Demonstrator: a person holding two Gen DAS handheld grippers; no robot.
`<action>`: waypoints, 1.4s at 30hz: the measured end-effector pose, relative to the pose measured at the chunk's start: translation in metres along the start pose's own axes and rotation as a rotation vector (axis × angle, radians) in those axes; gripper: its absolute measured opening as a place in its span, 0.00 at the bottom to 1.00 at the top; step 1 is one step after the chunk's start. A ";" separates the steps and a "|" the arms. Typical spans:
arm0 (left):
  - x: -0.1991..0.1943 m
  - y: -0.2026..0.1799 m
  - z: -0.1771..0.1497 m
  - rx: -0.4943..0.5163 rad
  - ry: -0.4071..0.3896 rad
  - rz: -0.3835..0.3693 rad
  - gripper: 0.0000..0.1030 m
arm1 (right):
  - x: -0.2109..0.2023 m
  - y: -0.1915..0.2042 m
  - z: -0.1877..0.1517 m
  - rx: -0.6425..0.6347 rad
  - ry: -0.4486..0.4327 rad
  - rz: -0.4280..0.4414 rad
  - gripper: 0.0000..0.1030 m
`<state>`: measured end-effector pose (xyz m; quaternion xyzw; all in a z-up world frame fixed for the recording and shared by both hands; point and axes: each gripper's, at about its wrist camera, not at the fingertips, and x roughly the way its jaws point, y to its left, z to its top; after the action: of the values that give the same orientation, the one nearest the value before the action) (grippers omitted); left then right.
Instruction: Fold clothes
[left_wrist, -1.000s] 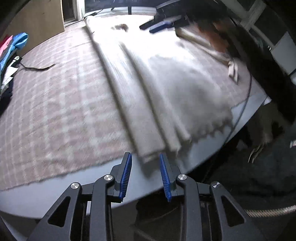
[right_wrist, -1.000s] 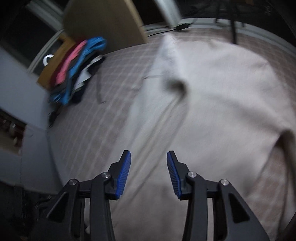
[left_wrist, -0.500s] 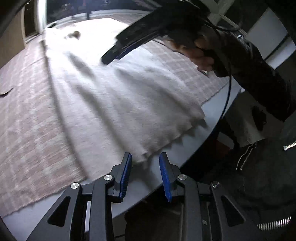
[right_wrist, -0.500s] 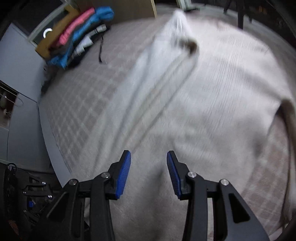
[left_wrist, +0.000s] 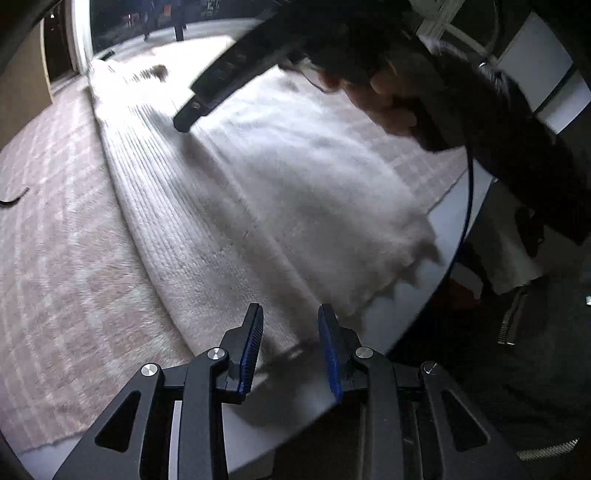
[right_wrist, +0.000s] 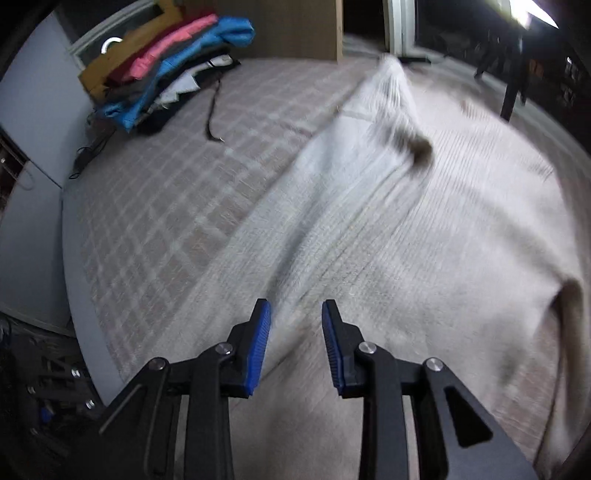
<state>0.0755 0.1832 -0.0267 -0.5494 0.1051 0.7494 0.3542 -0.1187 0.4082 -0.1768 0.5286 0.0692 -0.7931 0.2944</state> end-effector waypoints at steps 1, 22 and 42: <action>-0.001 -0.001 0.000 0.010 -0.002 0.014 0.27 | -0.004 0.006 -0.003 -0.006 -0.011 0.038 0.27; -0.001 -0.050 0.044 0.264 -0.022 -0.069 0.31 | -0.152 -0.143 -0.246 0.912 -0.140 -0.355 0.37; 0.122 -0.095 0.299 0.239 -0.025 -0.051 0.32 | -0.141 -0.200 -0.253 0.609 -0.033 -0.219 0.04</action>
<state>-0.1050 0.4662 -0.0027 -0.4966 0.1752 0.7290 0.4373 0.0127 0.7336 -0.2018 0.5690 -0.1195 -0.8128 0.0371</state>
